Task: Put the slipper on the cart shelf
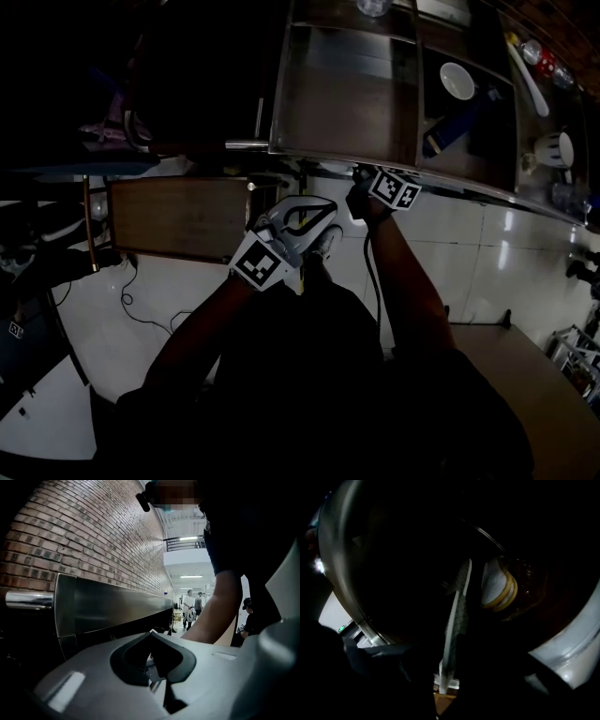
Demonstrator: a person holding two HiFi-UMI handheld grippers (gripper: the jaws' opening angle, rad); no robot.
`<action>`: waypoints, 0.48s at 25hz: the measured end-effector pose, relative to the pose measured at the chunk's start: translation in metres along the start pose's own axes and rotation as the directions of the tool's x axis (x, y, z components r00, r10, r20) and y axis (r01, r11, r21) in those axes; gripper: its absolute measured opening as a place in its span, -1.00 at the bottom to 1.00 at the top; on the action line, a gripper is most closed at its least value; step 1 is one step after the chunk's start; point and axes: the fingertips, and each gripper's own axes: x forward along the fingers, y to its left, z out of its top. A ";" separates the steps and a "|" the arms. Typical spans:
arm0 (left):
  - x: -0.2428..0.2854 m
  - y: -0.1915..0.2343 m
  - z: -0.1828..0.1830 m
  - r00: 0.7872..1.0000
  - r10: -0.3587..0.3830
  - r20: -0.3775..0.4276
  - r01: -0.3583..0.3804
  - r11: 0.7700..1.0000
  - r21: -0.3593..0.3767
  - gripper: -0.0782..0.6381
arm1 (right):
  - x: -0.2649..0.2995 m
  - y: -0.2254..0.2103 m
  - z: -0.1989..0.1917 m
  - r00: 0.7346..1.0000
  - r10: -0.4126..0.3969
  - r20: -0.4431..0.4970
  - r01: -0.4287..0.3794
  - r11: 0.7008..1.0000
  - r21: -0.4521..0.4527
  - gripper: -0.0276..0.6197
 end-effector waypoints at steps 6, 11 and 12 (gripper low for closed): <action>-0.002 -0.002 -0.003 1.000 -0.001 -0.005 0.001 1.000 -0.008 -0.77 | -0.010 -0.004 0.016 0.991 -0.013 0.131 0.003 0.997 0.073 -0.31; -0.002 -0.006 -0.004 1.000 -0.008 -0.006 0.008 1.000 -0.014 -0.77 | -0.028 -0.009 0.032 0.977 -0.084 0.196 0.073 0.995 0.065 -0.08; -0.002 -0.007 -0.004 1.000 -0.011 -0.006 0.011 1.000 -0.013 -0.77 | -0.032 -0.011 0.033 0.974 -0.097 0.204 0.086 0.994 0.062 -0.07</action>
